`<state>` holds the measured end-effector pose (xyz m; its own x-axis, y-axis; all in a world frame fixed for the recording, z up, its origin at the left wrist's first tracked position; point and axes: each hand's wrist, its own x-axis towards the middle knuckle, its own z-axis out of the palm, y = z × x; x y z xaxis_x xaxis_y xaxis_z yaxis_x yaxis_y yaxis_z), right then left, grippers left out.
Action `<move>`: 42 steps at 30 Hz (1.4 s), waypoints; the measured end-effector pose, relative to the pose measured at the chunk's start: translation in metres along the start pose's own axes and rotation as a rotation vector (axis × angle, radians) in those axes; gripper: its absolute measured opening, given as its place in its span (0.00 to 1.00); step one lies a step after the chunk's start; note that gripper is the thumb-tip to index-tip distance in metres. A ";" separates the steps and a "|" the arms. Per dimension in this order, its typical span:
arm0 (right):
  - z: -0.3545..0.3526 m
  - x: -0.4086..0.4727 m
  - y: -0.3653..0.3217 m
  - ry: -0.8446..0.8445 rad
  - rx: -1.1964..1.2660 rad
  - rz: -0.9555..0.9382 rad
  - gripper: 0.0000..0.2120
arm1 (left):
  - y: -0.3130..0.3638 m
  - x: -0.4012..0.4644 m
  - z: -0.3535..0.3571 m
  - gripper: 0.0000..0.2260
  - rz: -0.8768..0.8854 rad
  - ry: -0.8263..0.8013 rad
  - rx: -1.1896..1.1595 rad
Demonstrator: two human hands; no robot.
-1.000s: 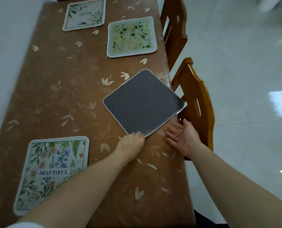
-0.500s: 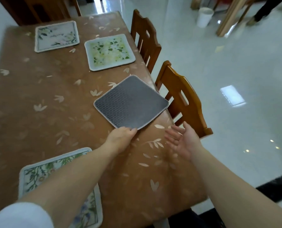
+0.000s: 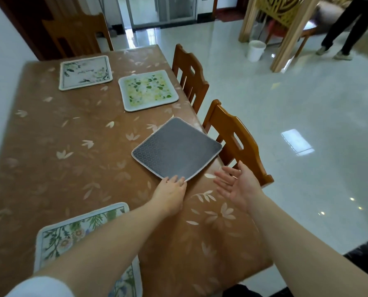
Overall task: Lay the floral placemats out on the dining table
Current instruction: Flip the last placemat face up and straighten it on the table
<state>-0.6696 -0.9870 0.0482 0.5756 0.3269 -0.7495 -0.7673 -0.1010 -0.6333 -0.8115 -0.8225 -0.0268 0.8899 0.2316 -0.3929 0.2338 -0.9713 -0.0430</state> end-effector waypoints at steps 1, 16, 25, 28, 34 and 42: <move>0.000 -0.002 0.000 -0.009 -0.007 -0.005 0.31 | 0.005 -0.001 0.001 0.32 0.005 -0.030 -0.018; 0.034 -0.031 -0.064 -0.177 0.057 -0.156 0.29 | -0.013 0.012 -0.188 0.22 -0.184 0.159 -1.651; 0.059 -0.035 -0.056 -0.205 0.049 -0.131 0.27 | -0.099 -0.057 -0.161 0.24 -0.312 0.651 -2.491; 0.066 -0.029 -0.040 -0.223 0.030 -0.092 0.27 | -0.097 -0.074 -0.088 0.27 -0.639 0.536 -2.329; 0.063 -0.014 -0.011 -0.239 -0.030 -0.024 0.28 | -0.064 -0.094 0.015 0.37 -0.891 -0.078 -1.952; 0.042 -0.006 -0.008 -0.189 -0.078 -0.035 0.27 | -0.075 -0.085 0.003 0.37 -0.853 0.096 -2.053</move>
<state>-0.6789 -0.9482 0.0653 0.5329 0.5013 -0.6817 -0.7192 -0.1563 -0.6770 -0.9062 -0.7692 0.0070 0.3815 0.5049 -0.7743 0.3689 0.6849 0.6283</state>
